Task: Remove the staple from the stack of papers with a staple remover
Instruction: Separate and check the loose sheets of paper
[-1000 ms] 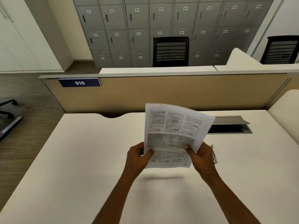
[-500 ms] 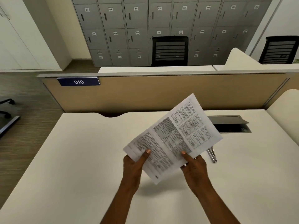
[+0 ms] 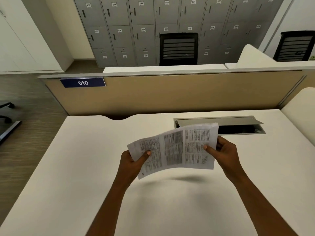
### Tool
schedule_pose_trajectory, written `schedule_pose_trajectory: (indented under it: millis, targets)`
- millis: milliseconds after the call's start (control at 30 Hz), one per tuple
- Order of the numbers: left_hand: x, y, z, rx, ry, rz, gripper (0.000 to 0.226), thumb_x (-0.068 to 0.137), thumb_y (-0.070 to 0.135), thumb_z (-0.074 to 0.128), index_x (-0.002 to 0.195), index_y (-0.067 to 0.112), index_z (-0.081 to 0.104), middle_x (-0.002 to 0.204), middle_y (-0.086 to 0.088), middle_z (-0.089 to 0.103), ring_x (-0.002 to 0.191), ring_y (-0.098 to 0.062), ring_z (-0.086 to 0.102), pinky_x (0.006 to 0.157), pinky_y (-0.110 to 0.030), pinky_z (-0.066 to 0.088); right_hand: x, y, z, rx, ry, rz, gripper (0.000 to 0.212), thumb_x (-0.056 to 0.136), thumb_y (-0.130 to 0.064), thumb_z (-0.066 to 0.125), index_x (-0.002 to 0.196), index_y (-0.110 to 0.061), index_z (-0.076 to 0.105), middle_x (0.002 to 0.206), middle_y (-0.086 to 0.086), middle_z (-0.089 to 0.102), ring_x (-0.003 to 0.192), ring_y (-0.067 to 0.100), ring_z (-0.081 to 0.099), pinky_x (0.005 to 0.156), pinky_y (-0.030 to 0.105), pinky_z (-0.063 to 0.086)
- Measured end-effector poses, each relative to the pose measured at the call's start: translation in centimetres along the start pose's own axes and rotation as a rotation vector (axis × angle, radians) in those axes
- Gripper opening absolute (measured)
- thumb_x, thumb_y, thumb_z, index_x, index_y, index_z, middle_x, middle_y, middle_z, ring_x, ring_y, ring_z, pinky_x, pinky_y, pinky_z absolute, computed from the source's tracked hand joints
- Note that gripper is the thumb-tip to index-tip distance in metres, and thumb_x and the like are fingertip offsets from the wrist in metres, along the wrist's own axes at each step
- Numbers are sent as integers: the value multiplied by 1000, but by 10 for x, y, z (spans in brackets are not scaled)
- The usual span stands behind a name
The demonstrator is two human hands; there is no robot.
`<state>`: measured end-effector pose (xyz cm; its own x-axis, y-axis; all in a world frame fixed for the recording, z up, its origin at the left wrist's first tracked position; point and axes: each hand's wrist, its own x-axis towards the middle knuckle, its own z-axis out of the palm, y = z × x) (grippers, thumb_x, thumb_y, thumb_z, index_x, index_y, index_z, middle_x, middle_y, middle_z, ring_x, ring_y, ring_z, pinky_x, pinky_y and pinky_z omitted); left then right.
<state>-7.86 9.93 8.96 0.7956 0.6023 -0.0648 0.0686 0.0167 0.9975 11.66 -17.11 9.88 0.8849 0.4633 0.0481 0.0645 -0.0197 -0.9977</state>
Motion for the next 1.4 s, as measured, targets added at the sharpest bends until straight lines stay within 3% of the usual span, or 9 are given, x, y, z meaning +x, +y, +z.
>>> schedule_pose_trajectory:
  millis: [233, 433, 633, 767, 867, 1067, 1233, 1300, 1400]
  targets:
    - [0, -32, 4, 53, 50, -82, 15, 90, 22, 79, 104, 19, 78, 97, 3, 81, 95, -15, 76, 82, -36, 64, -13, 42, 20, -11, 132, 46, 28, 85, 2, 74, 106, -17, 74, 97, -2, 79, 92, 16, 76, 74, 25, 63]
    - [-2, -49, 11, 108, 59, -101, 11, 88, 17, 80, 95, 25, 78, 91, -4, 81, 90, -27, 76, 79, -48, 63, -20, 60, 30, -14, 138, 79, 29, 88, -5, 74, 113, -20, 69, 109, 2, 76, 99, 10, 74, 73, 20, 60]
    - [-2, -56, 8, 43, 107, -113, 22, 89, 16, 79, 108, 24, 74, 102, 4, 79, 97, -13, 76, 78, -28, 64, -20, 64, 32, -90, 112, 48, 30, 92, -6, 69, 116, -24, 66, 112, 2, 74, 103, 12, 72, 79, 26, 62]
    - [-4, -58, 12, 55, 156, -151, 23, 89, 11, 78, 106, 25, 73, 101, 3, 78, 95, -14, 75, 80, -32, 63, -22, 72, 35, -131, 99, 78, 32, 93, -3, 67, 121, -17, 64, 114, 5, 72, 107, 18, 70, 81, 28, 62]
    - [0, -59, 12, 30, 203, -162, 23, 90, 7, 77, 98, 28, 74, 94, 4, 79, 89, -14, 77, 76, -31, 63, -21, 71, 36, -132, 105, 68, 33, 93, -3, 67, 119, -23, 65, 112, -1, 73, 105, 11, 70, 75, 19, 60]
    - [0, -57, 15, 68, 215, -197, 19, 89, 5, 75, 101, 19, 72, 98, -7, 77, 94, -27, 75, 83, -47, 64, -26, 66, 38, -143, 121, 54, 29, 93, -6, 68, 117, -21, 67, 110, -2, 74, 104, 14, 71, 73, 18, 60]
    - [8, -34, 7, 30, 254, -95, 18, 80, 21, 83, 93, 29, 74, 95, 1, 79, 94, -24, 76, 80, -39, 63, -25, 36, 36, -87, 124, -31, 34, 92, -6, 69, 111, -34, 69, 105, -13, 76, 101, 5, 72, 72, 15, 58]
    - [10, -26, 8, -1, 323, -60, 37, 82, 16, 86, 114, 24, 70, 112, 2, 76, 108, -21, 71, 90, -38, 58, -25, 25, 36, -32, 130, -48, 35, 92, -6, 69, 107, -37, 71, 106, -13, 76, 101, 5, 72, 74, 16, 59]
    - [8, -19, 15, -131, 441, -185, 92, 78, 22, 89, 152, 27, 35, 153, 4, 47, 136, -19, 48, 108, -41, 42, -25, 15, 37, 95, 167, -34, 34, 90, -4, 71, 104, -35, 74, 106, -9, 78, 99, 8, 73, 75, 20, 60]
